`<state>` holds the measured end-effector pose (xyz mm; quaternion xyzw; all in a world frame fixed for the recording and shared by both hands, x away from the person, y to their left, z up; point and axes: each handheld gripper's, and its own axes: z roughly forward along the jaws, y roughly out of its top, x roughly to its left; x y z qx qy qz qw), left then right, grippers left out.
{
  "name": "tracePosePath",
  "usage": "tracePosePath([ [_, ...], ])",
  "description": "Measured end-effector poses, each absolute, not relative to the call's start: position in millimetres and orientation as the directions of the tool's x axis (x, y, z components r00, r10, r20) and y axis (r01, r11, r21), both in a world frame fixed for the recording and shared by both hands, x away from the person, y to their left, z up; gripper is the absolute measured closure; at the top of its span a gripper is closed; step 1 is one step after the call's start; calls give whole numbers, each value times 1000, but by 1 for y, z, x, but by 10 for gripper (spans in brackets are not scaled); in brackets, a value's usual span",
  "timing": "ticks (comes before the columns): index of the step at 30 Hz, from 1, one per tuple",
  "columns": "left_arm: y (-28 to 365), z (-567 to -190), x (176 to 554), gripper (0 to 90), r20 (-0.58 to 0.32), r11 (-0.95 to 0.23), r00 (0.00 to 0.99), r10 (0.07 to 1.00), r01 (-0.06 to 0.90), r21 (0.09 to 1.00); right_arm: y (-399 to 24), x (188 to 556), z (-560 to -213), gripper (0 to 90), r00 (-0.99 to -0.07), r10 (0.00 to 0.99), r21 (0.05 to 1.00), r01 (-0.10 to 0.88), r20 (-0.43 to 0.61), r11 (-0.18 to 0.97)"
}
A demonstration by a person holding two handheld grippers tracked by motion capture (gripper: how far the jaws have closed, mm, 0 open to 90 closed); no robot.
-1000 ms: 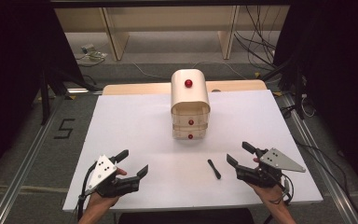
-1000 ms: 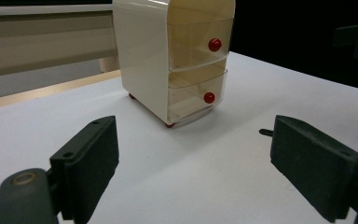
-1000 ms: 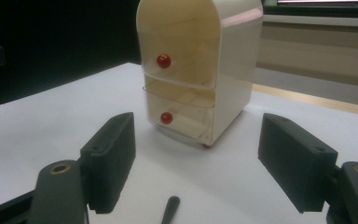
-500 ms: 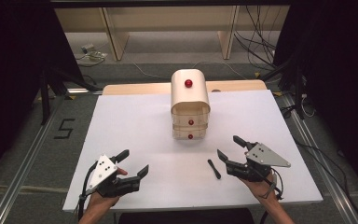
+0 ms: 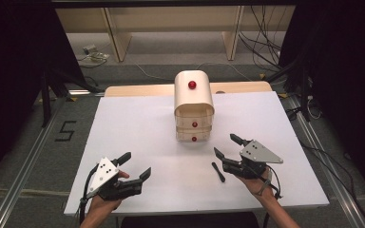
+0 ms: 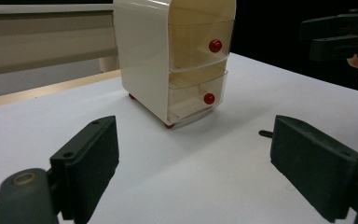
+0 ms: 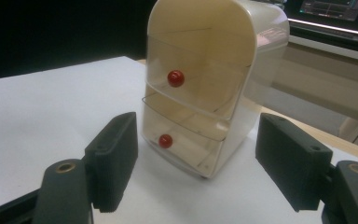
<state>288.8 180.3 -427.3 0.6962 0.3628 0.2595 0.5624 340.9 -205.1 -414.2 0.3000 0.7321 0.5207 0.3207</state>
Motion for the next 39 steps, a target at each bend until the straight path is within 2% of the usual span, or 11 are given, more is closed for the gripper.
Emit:
tracePosePath([
  [9, 180, -427, 289, 152, -49, -104, 603, 797, 216, 971, -190, 348, -416, 322, -620, 760, 947, 84, -194, 309],
  [13, 181, -427, 289, 152, -48, -104, 603, 796, 215, 971, -181, 350, -417, 333, -609, 751, 931, 53, -256, 361],
  [28, 182, -427, 289, 152, -54, -98, 599, 799, 217, 971, -170, 356, -419, 352, -588, 741, 911, 20, -323, 412],
  [35, 181, -427, 290, 152, -50, -101, 600, 798, 215, 971, -163, 359, -421, 363, -556, 741, 891, 4, -375, 454],
  [36, 182, -427, 289, 152, -48, -104, 601, 798, 215, 971, -160, 360, -422, 368, -536, 736, 876, -15, -414, 482],
  [39, 182, -427, 289, 152, -52, -100, 599, 799, 217, 971, -156, 360, -423, 374, -523, 729, 864, -32, -442, 502],
])
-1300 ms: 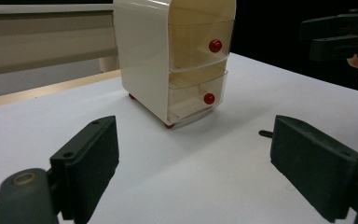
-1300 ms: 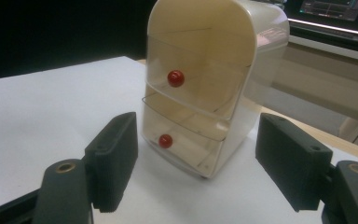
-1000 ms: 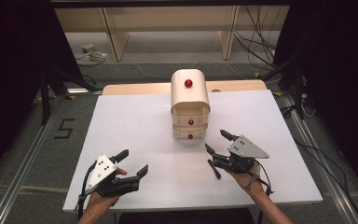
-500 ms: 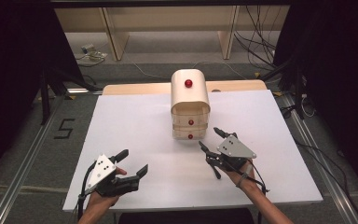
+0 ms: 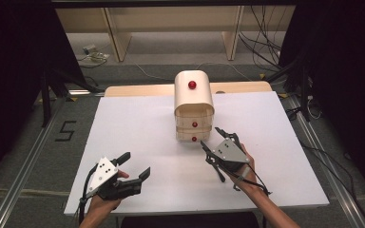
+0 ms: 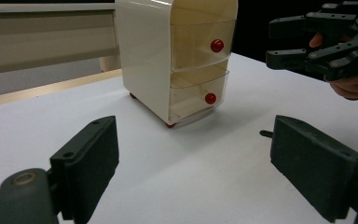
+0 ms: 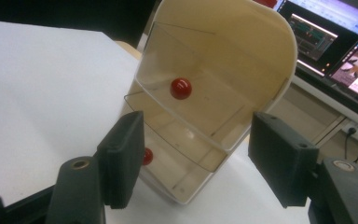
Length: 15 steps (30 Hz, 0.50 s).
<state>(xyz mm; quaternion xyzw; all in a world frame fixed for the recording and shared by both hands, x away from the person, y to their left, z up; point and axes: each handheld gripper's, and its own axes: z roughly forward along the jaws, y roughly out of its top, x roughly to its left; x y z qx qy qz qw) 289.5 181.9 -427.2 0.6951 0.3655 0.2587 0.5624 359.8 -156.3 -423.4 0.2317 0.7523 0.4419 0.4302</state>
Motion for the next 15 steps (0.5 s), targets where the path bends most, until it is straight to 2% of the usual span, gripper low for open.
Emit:
tracePosePath([
  [15, 181, -427, 289, 152, -44, -109, 602, 797, 216, 970, -142, 366, -429, 410, -471, 686, 803, -87, -555, 589],
])
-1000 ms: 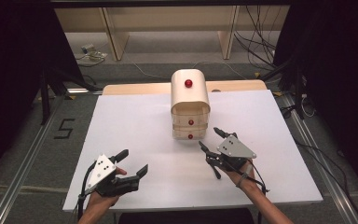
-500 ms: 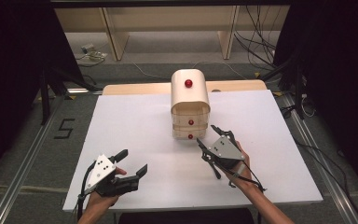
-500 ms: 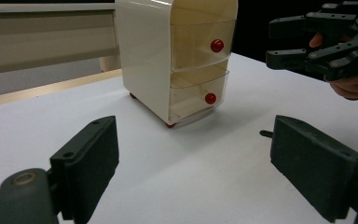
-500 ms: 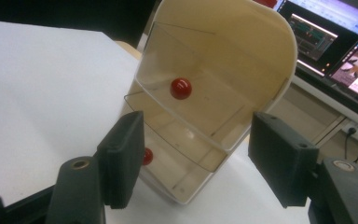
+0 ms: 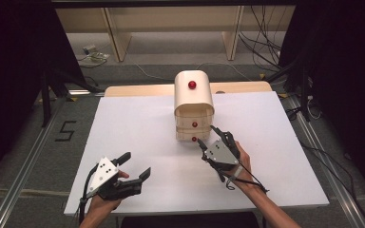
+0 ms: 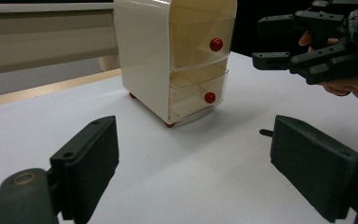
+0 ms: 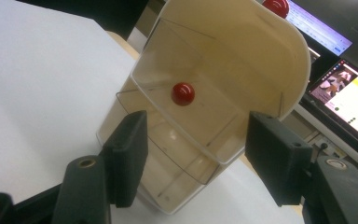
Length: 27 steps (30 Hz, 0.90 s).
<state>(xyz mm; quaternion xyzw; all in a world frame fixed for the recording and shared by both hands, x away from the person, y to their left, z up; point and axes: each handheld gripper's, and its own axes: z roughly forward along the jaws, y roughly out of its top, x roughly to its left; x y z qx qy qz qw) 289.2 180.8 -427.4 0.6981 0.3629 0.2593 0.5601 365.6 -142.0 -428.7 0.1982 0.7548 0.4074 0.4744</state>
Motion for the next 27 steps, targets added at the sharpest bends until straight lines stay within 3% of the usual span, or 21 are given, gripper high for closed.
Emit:
tracePosePath([
  [27, 180, -427, 290, 152, -50, -106, 606, 794, 218, 970, -122, 382, -434, 493, -422, 642, 743, -126, -640, 658],
])
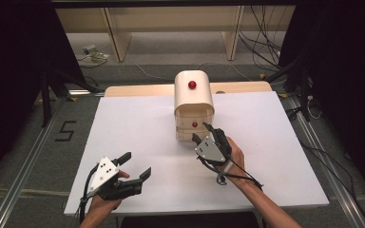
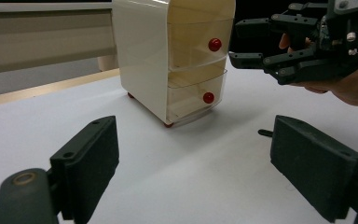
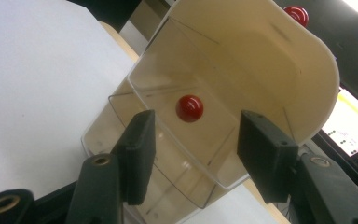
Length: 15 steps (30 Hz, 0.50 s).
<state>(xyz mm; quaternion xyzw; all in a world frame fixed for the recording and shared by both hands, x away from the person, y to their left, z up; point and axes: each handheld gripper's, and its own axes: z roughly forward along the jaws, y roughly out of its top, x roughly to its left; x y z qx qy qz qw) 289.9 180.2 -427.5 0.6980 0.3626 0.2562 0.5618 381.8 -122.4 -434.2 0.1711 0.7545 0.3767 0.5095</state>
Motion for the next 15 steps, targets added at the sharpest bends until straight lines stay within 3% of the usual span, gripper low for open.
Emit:
tracePosePath([
  [15, 180, -428, 290, 152, -50, -108, 608, 792, 220, 970, -115, 389, -440, 589, -400, 627, 718, -129, -669, 684],
])
